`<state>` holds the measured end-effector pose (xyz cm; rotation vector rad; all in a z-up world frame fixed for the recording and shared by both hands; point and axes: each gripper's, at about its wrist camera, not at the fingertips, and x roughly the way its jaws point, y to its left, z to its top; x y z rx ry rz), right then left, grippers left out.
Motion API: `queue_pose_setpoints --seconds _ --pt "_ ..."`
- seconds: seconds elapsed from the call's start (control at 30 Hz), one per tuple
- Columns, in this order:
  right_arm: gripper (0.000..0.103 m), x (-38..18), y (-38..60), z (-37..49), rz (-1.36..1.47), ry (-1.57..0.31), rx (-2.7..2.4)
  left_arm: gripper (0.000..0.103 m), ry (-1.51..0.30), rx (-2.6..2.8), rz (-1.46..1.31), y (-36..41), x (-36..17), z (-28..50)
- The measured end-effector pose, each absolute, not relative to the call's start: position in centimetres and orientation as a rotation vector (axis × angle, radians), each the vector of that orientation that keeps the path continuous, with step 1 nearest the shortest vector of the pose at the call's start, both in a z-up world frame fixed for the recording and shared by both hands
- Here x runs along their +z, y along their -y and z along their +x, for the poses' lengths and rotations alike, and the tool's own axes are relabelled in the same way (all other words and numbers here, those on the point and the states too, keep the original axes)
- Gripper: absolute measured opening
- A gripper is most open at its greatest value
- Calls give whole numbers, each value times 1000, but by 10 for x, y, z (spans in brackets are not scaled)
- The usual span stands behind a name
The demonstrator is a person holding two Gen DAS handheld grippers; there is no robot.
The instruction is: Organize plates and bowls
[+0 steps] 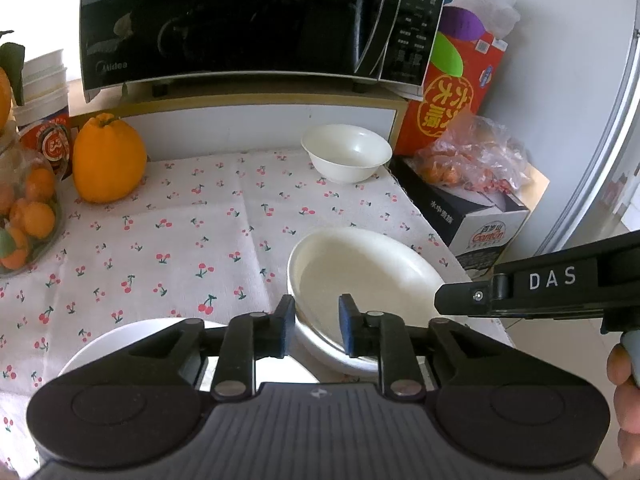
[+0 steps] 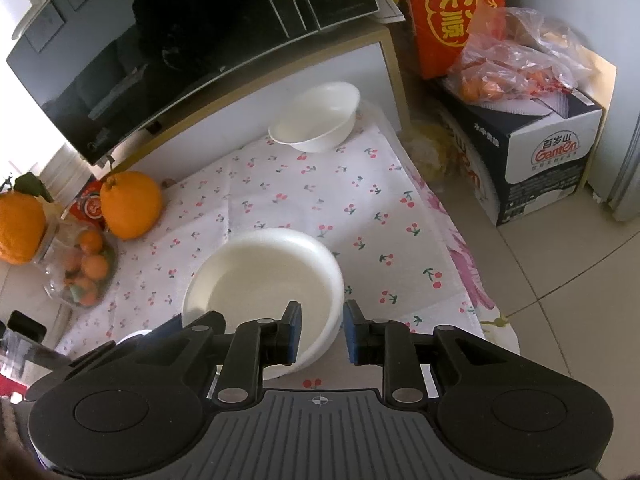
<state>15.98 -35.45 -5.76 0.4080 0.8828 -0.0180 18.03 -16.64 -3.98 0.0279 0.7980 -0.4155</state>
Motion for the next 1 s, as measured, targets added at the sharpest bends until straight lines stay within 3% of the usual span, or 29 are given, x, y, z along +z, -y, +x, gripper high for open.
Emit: queue_pose_setpoints --seconds 0.13,0.27,0.3,0.4,0.6,0.8,1.0 --pt "24 -58 357 160 410 -889 -18 25 -800 -405 25 166 -41 181" --pt "25 -57 360 159 418 -892 -24 40 -790 -401 17 164 -39 182" --pt "28 -57 361 158 422 -892 -27 47 -786 -397 16 164 -38 181" --pt "45 -55 365 157 441 -890 -24 57 -778 -387 13 162 -37 180" --pt "64 -45 376 158 453 -885 -13 80 -797 -382 -18 152 -28 183" --pt "72 -26 389 180 499 -841 -2 89 -821 -363 38 150 -16 205" --pt "73 -12 392 218 495 -805 29 96 -813 -361 33 160 5 241"
